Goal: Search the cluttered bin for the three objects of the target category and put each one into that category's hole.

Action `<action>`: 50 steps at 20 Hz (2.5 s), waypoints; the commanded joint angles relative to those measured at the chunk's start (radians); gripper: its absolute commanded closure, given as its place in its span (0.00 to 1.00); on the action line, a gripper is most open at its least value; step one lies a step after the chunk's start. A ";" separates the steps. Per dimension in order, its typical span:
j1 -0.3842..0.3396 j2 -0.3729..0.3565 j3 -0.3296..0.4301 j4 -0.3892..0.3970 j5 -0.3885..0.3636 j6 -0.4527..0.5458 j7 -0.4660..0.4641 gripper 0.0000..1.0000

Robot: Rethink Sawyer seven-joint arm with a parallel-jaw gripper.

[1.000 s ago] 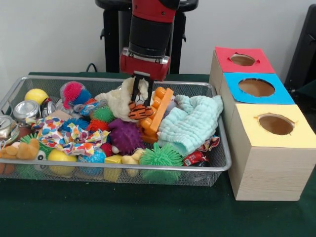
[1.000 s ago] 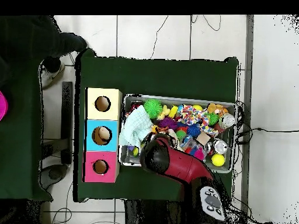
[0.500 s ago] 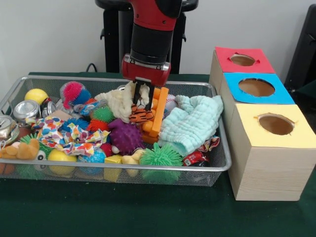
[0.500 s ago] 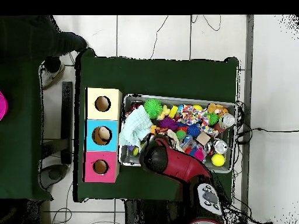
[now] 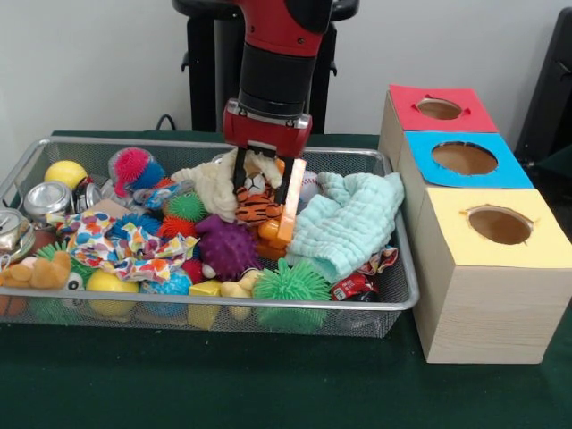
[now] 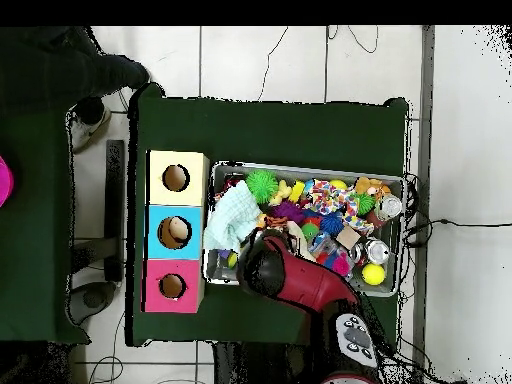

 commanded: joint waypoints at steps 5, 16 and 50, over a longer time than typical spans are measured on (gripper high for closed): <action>0.034 -0.003 0.033 -0.041 0.032 0.098 0.172 0.00; 0.048 -0.091 0.032 -0.063 0.056 0.226 0.178 0.00; 0.093 -0.051 -0.005 -0.069 0.125 0.190 0.214 0.00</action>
